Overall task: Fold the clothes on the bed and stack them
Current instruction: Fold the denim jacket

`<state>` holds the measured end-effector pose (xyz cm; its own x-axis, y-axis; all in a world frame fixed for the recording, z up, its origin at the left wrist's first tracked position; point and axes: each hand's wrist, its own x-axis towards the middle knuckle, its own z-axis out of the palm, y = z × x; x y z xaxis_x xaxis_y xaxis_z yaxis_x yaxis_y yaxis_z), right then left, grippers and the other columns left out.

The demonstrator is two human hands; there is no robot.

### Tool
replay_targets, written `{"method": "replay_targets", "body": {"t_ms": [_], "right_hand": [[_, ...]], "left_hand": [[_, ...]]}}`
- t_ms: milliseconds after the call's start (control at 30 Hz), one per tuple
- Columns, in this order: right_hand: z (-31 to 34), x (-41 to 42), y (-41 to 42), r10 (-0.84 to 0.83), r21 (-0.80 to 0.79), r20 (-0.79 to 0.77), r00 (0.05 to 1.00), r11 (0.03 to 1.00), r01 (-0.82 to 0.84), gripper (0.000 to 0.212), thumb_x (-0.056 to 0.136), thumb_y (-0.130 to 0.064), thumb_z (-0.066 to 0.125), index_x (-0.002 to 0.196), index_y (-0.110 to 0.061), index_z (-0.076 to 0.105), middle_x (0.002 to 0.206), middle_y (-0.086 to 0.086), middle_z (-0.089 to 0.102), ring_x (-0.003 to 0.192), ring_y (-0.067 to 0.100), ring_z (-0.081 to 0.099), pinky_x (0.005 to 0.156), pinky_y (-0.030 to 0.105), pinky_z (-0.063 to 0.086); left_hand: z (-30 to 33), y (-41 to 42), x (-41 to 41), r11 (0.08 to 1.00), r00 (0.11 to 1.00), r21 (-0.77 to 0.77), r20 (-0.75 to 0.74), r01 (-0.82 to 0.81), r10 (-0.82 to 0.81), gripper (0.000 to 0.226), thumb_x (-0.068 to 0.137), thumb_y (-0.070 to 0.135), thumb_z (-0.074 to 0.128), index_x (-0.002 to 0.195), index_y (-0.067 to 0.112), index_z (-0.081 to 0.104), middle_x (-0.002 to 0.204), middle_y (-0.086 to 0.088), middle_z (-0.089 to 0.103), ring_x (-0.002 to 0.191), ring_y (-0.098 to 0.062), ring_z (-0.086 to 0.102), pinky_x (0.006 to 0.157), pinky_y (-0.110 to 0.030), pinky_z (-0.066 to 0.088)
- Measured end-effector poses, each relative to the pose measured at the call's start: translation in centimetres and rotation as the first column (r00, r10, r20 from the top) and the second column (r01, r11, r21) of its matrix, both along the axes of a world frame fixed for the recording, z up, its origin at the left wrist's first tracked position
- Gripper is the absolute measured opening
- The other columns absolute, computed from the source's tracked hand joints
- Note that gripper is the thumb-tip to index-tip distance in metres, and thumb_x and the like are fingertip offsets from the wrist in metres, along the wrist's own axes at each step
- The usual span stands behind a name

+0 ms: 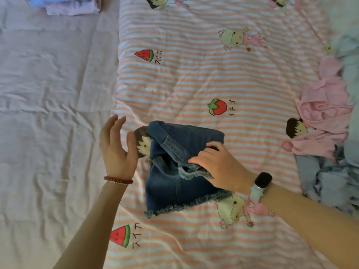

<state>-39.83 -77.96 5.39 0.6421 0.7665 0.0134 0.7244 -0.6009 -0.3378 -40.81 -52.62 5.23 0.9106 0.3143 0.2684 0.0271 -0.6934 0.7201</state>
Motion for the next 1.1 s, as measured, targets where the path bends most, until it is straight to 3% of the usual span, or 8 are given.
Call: {"method": "replay_targets", "body": {"t_ms": [200, 400, 533, 667, 767, 833, 967, 1100], "right_hand": [[-1.0, -4.0, -1.1, 0.052, -0.001, -0.038, 0.998, 0.999, -0.052, 0.048, 0.056, 0.001, 0.075, 0.101, -0.015, 0.07, 0.082, -0.001, 0.064, 0.077, 0.022, 0.062, 0.093, 0.049, 0.044], [-2.5, -6.8, -3.3, 0.103, -0.113, -0.247, 0.963, 0.984, -0.134, 0.037, 0.063, -0.005, 0.064, 0.096, -0.02, 0.07, 0.078, -0.001, 0.059, 0.076, 0.022, 0.059, 0.093, 0.049, 0.046], [-4.1, -7.2, -3.4, 0.023, -0.249, -0.41, 0.912, 0.959, -0.136, 0.041, 0.083, -0.016, 0.052, 0.122, -0.024, 0.057, 0.107, 0.003, 0.05, 0.108, 0.024, 0.043, 0.111, 0.041, 0.016], [-4.2, -7.2, -2.9, 0.06, -0.312, -0.356, 0.933, 0.933, -0.179, 0.041, 0.084, -0.051, 0.05, 0.114, -0.024, 0.059, 0.109, -0.001, 0.05, 0.103, 0.021, 0.044, 0.104, 0.034, 0.02], [-3.2, -7.5, -2.6, -0.007, -0.076, -0.162, 0.987, 0.997, -0.005, 0.03, 0.089, -0.037, 0.048, 0.08, -0.016, 0.066, 0.09, 0.0, 0.056, 0.078, 0.019, 0.049, 0.079, 0.037, 0.042], [-3.0, -7.3, -1.4, -0.203, 0.112, 0.076, 0.976, 0.975, 0.194, 0.022, 0.088, -0.022, 0.047, 0.08, -0.012, 0.065, 0.091, 0.005, 0.06, 0.077, 0.022, 0.051, 0.068, 0.038, 0.042], [-4.9, -5.7, 1.0, -0.358, -0.137, 0.155, 0.921, 0.915, 0.379, 0.046, 0.089, -0.039, 0.043, 0.132, -0.025, 0.05, 0.141, 0.012, 0.044, 0.127, 0.036, 0.04, 0.101, 0.06, 0.029], [-9.1, -5.2, 0.2, -0.301, -0.294, 0.139, 0.943, 0.897, 0.33, 0.061, 0.084, -0.05, 0.051, 0.14, -0.029, 0.038, 0.148, 0.013, 0.035, 0.134, 0.04, 0.033, 0.098, 0.068, 0.029]], "left_hand": [[2.5, -3.9, 0.1, 0.798, 0.818, 0.268, -0.389, 0.539, -0.422, 0.031, 0.09, 0.027, 0.053, 0.113, 0.012, 0.066, 0.125, -0.009, 0.058, 0.123, -0.032, 0.048, 0.099, -0.05, 0.037], [0.4, -5.5, -4.9, 0.706, 0.772, 0.357, -0.467, 0.611, -0.432, 0.053, 0.066, 0.027, 0.08, 0.115, 0.012, 0.064, 0.112, -0.013, 0.063, 0.092, -0.036, 0.061, 0.073, -0.045, 0.053], [-2.0, -5.8, -7.4, 0.579, 0.759, 0.517, -0.567, 0.63, -0.319, 0.088, 0.053, 0.048, 0.082, 0.13, 0.015, 0.054, 0.131, -0.014, 0.054, 0.11, -0.04, 0.056, 0.088, -0.054, 0.044], [-3.5, -5.4, -6.9, 0.523, 0.719, 0.525, -0.632, 0.672, -0.289, 0.111, 0.046, 0.065, 0.077, 0.138, 0.014, 0.042, 0.144, -0.015, 0.039, 0.131, -0.045, 0.032, 0.098, -0.069, 0.025], [-4.9, -5.2, -7.1, 0.517, 0.635, 0.452, -0.728, 0.727, -0.257, 0.128, 0.053, 0.079, 0.061, 0.146, 0.019, -0.003, 0.154, -0.01, -0.008, 0.138, -0.038, -0.013, 0.107, -0.064, 0.001], [-6.2, -4.9, -7.4, 0.518, 0.616, 0.437, -0.749, 0.735, -0.242, 0.128, 0.057, 0.084, 0.05, 0.135, 0.023, -0.031, 0.143, -0.004, -0.036, 0.129, -0.033, -0.038, 0.104, -0.059, -0.017], [-7.3, -4.1, -7.4, 0.532, 0.61, 0.418, -0.75, 0.737, -0.257, 0.128, 0.054, 0.087, 0.046, 0.136, 0.024, -0.03, 0.144, -0.002, -0.034, 0.131, -0.031, -0.035, 0.106, -0.06, -0.013], [-8.7, -3.8, -6.6, 0.523, 0.622, 0.423, -0.726, 0.74, -0.293, 0.127, 0.05, 0.087, 0.049, 0.146, 0.026, -0.007, 0.152, -0.005, -0.013, 0.139, -0.033, -0.011, 0.106, -0.066, 0.008]]}}
